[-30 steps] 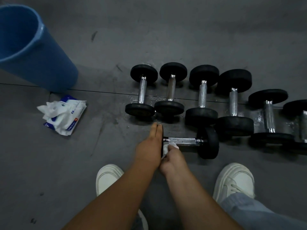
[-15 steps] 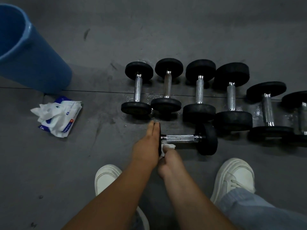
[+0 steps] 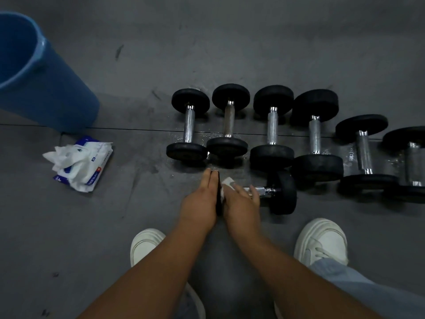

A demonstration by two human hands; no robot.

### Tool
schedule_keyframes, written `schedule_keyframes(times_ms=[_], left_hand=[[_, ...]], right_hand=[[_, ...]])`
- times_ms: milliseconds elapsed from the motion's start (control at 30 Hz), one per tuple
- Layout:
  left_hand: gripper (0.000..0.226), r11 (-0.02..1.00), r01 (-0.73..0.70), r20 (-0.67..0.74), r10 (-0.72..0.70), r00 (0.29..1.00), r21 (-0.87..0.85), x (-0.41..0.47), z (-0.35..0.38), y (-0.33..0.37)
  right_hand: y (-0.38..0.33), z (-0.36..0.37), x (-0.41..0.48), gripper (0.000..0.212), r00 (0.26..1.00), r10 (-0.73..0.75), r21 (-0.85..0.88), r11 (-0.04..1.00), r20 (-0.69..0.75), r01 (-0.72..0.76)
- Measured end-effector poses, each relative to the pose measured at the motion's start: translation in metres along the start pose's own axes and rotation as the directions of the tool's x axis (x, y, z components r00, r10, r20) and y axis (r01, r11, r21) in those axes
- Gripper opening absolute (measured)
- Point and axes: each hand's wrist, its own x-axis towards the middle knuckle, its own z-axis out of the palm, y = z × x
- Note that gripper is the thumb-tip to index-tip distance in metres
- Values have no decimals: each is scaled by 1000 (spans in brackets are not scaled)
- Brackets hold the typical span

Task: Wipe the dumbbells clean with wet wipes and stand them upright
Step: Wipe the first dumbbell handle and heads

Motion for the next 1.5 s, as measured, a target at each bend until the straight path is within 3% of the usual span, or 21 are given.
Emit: schedule_keyframes(times_ms=[133,267,400,533,700,867,967,1033,1167,1267,1400,1500], left_hand=[[80,1000,15,8,-15,1000,-5,2,1,0],[86,998,20,26,-21,999,57,4,-1,0],[91,988,-15,8,14,1000,155,5,-3,2],[98,957,-59,15,58,998,283,7,-5,1],[103,957,-52,75,32,997,284,13,-9,5],[113,961,-67,88,44,995,269,17,-12,5],[120,969,-55,123,26,992,239,13,-12,5],[119,976,-46,121,20,992,215,12,-11,6],[117,977,-36,99,15,995,211,8,-9,6],[115,978,-34,108,12,994,208,7,-8,6],[114,978,-29,84,12,996,206,8,-6,5],[114,977,-32,88,13,996,212,7,-7,5]], right_hand=[[2,-6,-2,39,991,-82,-60,995,-109,75],[2,-6,11,40,995,-66,-144,987,71,75],[8,-8,4,36,993,-107,-167,981,-57,96],[2,-15,17,20,994,-77,-159,983,74,88],[17,-43,-5,6,982,-191,-285,940,15,187],[42,-77,13,28,987,25,-529,847,158,63],[41,-56,2,49,951,196,-557,830,240,-30],[47,-41,-2,60,945,219,-521,851,243,-63],[49,-45,5,72,928,294,-254,938,229,-235],[47,-37,-28,87,940,259,-132,963,220,-235],[52,-42,-4,82,912,360,4,930,198,-368],[48,-32,-24,86,939,304,1,951,163,-308]])
